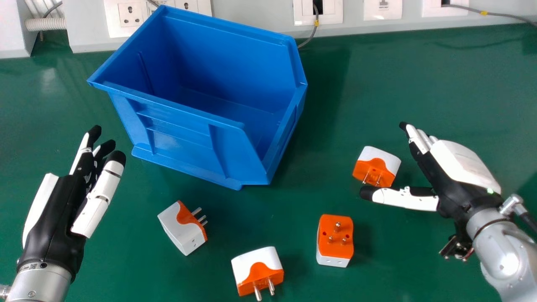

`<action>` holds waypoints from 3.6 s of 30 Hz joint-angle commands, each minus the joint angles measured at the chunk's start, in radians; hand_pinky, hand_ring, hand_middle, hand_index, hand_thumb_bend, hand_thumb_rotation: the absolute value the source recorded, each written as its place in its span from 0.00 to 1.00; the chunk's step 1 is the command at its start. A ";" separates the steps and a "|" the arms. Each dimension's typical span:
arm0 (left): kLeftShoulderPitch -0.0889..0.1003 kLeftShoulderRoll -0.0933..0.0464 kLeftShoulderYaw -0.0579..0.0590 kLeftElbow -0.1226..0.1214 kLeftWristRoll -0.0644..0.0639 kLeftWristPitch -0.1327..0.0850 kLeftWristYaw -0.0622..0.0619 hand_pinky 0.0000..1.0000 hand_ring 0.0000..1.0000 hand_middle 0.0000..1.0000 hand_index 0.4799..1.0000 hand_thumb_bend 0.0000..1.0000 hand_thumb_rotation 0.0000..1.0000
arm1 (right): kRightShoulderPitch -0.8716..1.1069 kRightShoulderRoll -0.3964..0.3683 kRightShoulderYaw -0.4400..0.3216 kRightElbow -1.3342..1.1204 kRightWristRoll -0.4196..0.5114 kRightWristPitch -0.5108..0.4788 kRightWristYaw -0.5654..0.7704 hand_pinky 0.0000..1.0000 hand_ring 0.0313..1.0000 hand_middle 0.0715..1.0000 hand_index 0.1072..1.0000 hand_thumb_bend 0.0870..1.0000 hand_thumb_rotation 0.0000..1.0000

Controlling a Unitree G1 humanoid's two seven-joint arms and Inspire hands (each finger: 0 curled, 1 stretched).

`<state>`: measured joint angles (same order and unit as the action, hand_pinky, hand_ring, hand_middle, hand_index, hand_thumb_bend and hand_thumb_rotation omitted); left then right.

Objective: Pick all objects and put in blue box

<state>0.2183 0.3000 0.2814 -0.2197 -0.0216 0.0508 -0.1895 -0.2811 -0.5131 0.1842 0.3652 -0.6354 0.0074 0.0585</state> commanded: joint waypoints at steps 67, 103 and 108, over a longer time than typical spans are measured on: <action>0.020 0.014 0.019 -0.067 -0.010 0.021 -0.010 0.87 0.94 0.96 0.99 0.36 0.85 | -0.466 -0.021 0.294 0.399 -0.124 0.026 0.188 0.92 1.00 1.00 0.96 0.68 0.64; 0.026 0.004 0.006 -0.100 -0.003 0.044 -0.006 0.88 0.95 0.96 0.99 0.38 0.86 | -0.523 -0.005 0.370 0.461 -0.197 0.076 0.176 0.88 0.97 0.99 0.94 0.63 0.60; 0.029 0.004 0.008 -0.101 -0.007 0.044 -0.008 0.88 0.95 0.96 0.99 0.38 0.86 | -0.530 0.002 0.377 0.477 -0.211 0.073 0.159 0.88 0.97 0.98 0.94 0.64 0.60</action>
<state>0.2427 0.2988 0.2830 -0.2933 -0.0205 0.0992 -0.1981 -0.7732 -0.5117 0.5593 0.8389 -0.8356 0.0772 0.2365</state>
